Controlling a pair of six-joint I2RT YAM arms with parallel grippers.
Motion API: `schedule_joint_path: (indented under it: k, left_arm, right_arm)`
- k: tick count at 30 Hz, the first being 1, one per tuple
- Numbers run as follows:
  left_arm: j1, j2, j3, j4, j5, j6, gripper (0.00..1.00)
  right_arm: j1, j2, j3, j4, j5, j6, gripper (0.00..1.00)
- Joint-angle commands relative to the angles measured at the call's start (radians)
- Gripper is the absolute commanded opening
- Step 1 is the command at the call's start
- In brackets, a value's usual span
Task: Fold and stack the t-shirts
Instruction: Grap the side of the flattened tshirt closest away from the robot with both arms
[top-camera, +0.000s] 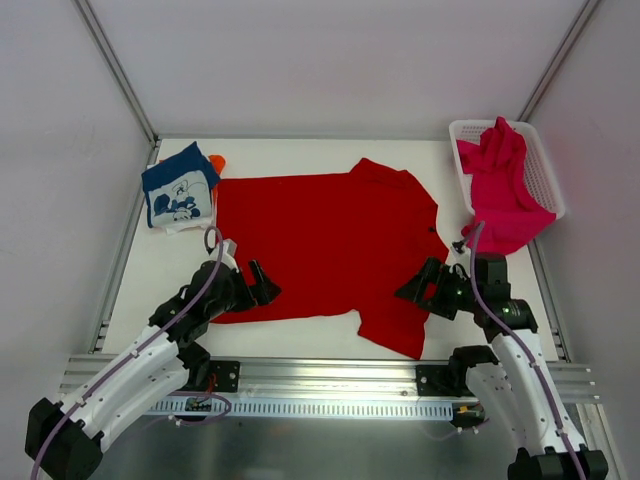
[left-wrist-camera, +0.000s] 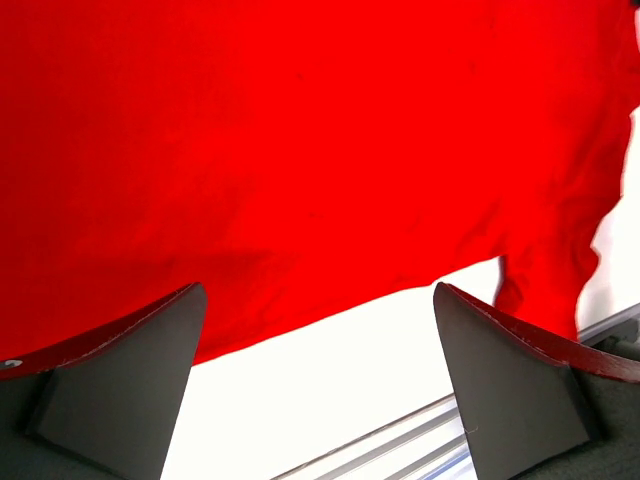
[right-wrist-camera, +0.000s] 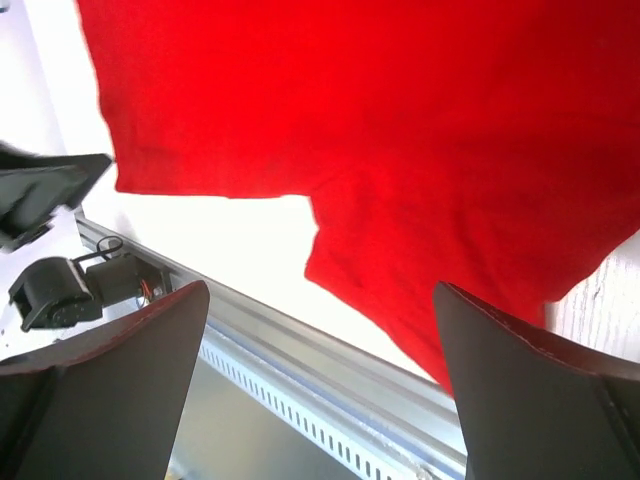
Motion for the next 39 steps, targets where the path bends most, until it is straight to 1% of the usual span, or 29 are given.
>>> schedule_joint_path:
  k: [1, 4, 5, 6, 8, 10, 11, 13, 16, 17, 20, 27, 31, 36, 37, 39]
  left_arm:
    - [-0.009, 0.023, -0.016, 0.027, 0.034, 0.043, 0.99]
    - [-0.009, 0.027, -0.017, 0.030, 0.032, 0.056, 0.99]
    - [-0.009, 0.026, -0.019, 0.032, 0.029, 0.059, 0.99]
    - [-0.009, 0.030, -0.017, 0.033, 0.027, 0.066, 0.99]
    - [-0.009, 0.034, -0.016, 0.039, 0.023, 0.070, 0.99]
    - [-0.009, 0.047, -0.013, 0.052, 0.018, 0.079, 0.99]
    - [-0.009, 0.055, -0.011, 0.055, 0.017, 0.085, 0.99]
    - [-0.009, 0.076, -0.007, 0.067, 0.012, 0.092, 0.99]
    - [-0.009, 0.110, -0.006, 0.088, 0.018, 0.099, 0.99]
    - [-0.009, 0.124, -0.006, 0.101, 0.020, 0.102, 0.99]
    - [-0.009, 0.147, -0.006, 0.124, 0.021, 0.107, 0.99]
    - [-0.009, 0.169, -0.033, 0.171, 0.020, 0.112, 0.99]
    - [-0.009, 0.193, -0.039, 0.196, 0.021, 0.118, 0.99]
    - [-0.009, 0.233, -0.036, 0.227, 0.026, 0.121, 0.99]
    - [-0.009, 0.244, -0.036, 0.230, 0.026, 0.121, 0.99]
    - [-0.009, 0.257, -0.036, 0.237, 0.029, 0.121, 0.99]
  right_arm:
    - [-0.006, -0.034, 0.067, -0.187, 0.012, -0.061, 0.99]
    - [-0.006, -0.083, 0.064, -0.255, 0.083, -0.014, 1.00]
    - [-0.006, -0.100, 0.060, -0.276, 0.084, 0.005, 1.00]
    - [-0.006, -0.120, 0.037, -0.314, 0.149, 0.029, 0.99]
    - [-0.006, -0.198, -0.012, -0.324, 0.179, 0.099, 0.99]
    - [-0.006, -0.235, -0.055, -0.376, 0.254, 0.115, 0.99]
    - [-0.005, -0.256, -0.064, -0.375, 0.239, 0.123, 0.99]
    - [0.001, -0.261, -0.068, -0.381, 0.257, 0.147, 0.99]
    - [0.029, -0.229, -0.048, -0.375, 0.315, 0.187, 0.99]
    - [0.039, -0.183, -0.037, -0.375, 0.358, 0.190, 0.99]
    - [0.095, -0.088, 0.011, -0.378, 0.412, 0.189, 1.00]
    - [0.125, -0.023, -0.040, -0.275, 0.370, 0.233, 0.99]
    - [0.156, -0.003, -0.074, -0.214, 0.370, 0.298, 1.00]
    - [0.271, 0.043, -0.107, -0.102, 0.396, 0.382, 1.00]
    - [0.311, 0.078, -0.109, -0.071, 0.410, 0.394, 0.99]
    - [0.337, 0.118, -0.106, -0.053, 0.421, 0.408, 1.00]
